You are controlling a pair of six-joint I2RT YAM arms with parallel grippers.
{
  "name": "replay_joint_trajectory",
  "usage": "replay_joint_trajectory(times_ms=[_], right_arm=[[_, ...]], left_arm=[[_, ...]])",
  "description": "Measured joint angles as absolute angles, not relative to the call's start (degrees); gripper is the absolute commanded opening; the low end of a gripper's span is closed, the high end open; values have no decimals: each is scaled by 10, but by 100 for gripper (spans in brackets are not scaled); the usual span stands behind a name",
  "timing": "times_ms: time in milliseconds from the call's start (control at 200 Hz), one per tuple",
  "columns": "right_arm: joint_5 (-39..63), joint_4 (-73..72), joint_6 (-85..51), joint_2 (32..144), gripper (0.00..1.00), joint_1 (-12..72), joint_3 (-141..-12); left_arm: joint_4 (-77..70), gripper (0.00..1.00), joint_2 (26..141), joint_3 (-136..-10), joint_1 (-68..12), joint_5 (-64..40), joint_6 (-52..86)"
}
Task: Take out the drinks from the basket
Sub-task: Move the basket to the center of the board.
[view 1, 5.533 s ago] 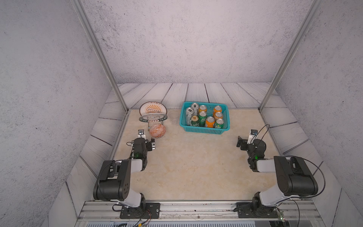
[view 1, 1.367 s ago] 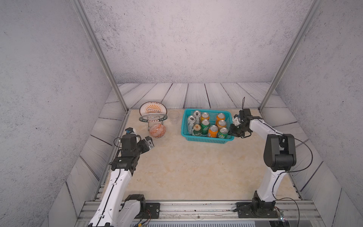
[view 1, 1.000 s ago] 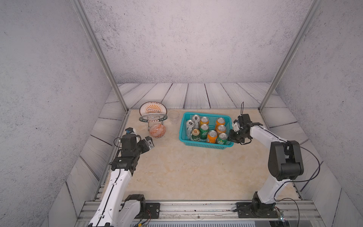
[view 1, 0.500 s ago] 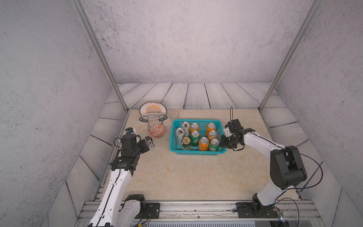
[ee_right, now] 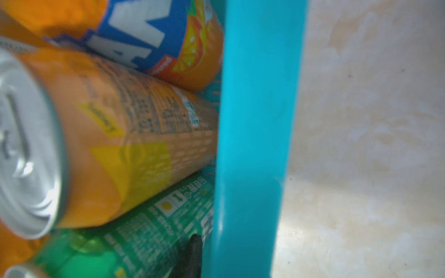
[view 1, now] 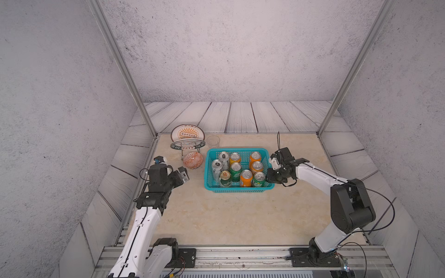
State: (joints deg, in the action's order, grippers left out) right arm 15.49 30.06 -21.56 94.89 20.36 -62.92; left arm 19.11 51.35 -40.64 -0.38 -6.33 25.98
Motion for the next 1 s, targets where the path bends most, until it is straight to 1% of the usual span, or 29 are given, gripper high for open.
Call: replay_joint_trajectory(times_ms=[145, 320, 510, 646, 726, 816, 1001], right_arm=[[156, 305, -201, 936, 49, 209, -628], [147, 315, -186, 893, 62, 211, -623], [129, 342, -169, 844, 69, 213, -623], [102, 373, -158, 794, 74, 216, -623], [84, 393, -155, 757, 78, 216, -623], [67, 414, -153, 714, 85, 216, -623], [36, 432, -152, 620, 96, 216, -614]], left_arm=[[193, 99, 514, -407, -4, -70, 257], [216, 99, 510, -425, -4, -80, 238], [224, 99, 485, -448, -4, -124, 213], [235, 99, 499, -473, -10, -158, 208], [243, 99, 525, -498, -28, -169, 205], [252, 100, 559, -529, -62, -170, 196], [272, 99, 644, -599, -150, -136, 164]])
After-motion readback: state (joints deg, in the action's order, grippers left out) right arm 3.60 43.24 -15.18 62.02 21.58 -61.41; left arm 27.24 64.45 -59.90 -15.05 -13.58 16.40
